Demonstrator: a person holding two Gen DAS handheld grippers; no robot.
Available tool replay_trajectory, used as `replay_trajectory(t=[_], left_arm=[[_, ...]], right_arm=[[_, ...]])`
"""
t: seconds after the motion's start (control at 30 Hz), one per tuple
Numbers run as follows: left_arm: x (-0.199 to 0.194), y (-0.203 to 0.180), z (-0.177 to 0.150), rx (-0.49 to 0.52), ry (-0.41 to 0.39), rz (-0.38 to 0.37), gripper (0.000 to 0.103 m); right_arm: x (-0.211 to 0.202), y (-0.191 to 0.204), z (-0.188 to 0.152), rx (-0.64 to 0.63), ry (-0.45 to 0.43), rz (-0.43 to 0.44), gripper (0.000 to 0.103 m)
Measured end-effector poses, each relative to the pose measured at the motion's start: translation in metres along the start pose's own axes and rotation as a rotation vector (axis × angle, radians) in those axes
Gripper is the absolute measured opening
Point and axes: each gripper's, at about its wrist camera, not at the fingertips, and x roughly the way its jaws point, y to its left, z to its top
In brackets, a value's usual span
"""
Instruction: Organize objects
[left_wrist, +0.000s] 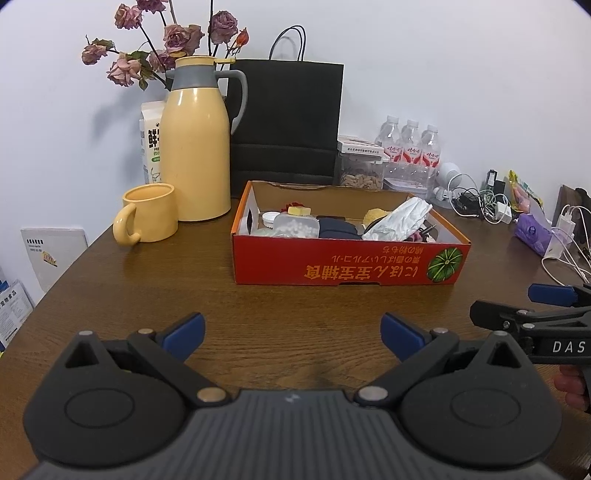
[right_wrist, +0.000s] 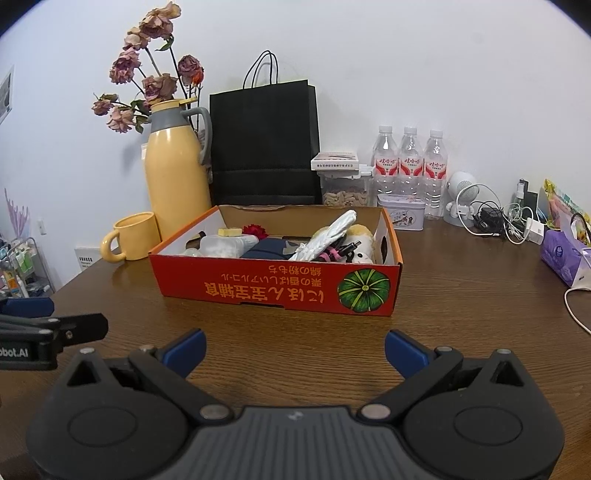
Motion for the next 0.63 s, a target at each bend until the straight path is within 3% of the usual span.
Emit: replay_trajectory(t=[0.63], left_arm=[[0.0047,0.0018,-0.0021,-0.015,0.017,-0.008,0.103]], right_arm=[[0.0006,0.0001,-0.0014,-0.001,0.003,0.0,0.103]])
